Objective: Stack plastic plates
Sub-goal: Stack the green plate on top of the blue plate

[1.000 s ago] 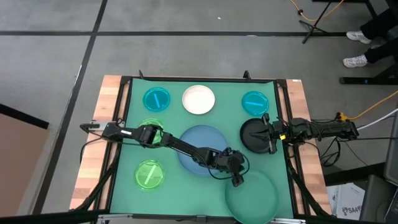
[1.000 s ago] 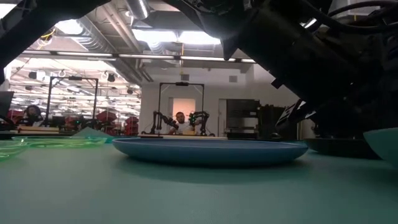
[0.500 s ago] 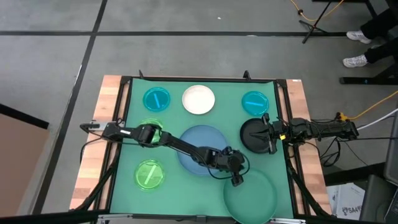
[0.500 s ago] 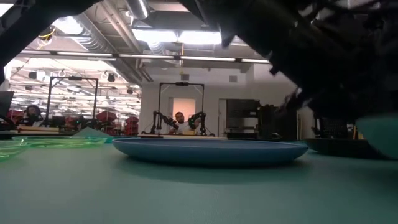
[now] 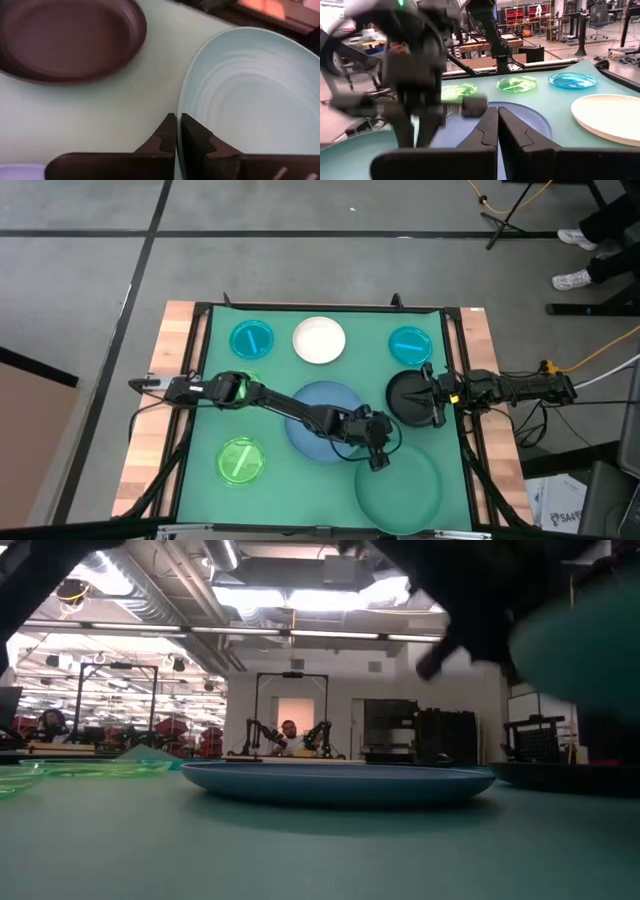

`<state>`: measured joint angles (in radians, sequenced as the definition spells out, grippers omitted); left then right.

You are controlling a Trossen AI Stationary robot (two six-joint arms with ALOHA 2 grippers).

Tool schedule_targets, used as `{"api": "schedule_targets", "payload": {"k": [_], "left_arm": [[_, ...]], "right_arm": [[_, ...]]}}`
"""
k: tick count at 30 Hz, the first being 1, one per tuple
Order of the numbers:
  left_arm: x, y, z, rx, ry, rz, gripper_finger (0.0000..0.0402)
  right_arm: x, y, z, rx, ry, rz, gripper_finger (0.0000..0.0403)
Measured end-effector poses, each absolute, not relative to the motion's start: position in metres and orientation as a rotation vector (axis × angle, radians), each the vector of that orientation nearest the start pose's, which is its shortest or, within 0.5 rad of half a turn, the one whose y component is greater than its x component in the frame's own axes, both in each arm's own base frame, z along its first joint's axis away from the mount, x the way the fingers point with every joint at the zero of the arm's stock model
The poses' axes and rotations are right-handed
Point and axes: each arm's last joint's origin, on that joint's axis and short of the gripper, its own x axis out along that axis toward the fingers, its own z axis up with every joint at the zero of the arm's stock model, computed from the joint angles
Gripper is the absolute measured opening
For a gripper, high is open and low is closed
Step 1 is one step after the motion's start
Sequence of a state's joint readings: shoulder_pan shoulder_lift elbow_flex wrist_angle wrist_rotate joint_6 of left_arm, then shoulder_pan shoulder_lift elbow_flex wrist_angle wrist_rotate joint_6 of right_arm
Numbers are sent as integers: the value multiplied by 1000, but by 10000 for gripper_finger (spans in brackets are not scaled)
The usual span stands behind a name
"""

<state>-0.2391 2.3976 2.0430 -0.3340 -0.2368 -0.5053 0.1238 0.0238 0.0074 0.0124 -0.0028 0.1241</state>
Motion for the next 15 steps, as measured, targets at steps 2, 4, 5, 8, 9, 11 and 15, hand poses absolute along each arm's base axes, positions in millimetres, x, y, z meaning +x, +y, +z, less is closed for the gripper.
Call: {"api": "schedule_targets", "payload": {"k": [2, 4, 5, 8, 9, 11, 15], "left_arm": [[518, -122, 207, -292, 665, 176, 7], [512, -124, 217, -258, 678, 178, 8], [508, -125, 223, -243, 688, 183, 8], [497, -124, 236, -212, 730, 207, 9], [493, -124, 237, -201, 756, 225, 9], [487, -122, 242, -180, 781, 252, 9], [474, -122, 245, -135, 829, 292, 10]], "right_arm": [[98, 13, 165, 126, 13, 150, 3], [98, 13, 166, 126, 11, 164, 3], [98, 13, 166, 126, 10, 166, 3], [98, 13, 166, 126, 10, 166, 3], [98, 13, 166, 125, 10, 166, 3], [98, 13, 166, 126, 10, 166, 3], [98, 14, 166, 125, 12, 168, 3]]}}
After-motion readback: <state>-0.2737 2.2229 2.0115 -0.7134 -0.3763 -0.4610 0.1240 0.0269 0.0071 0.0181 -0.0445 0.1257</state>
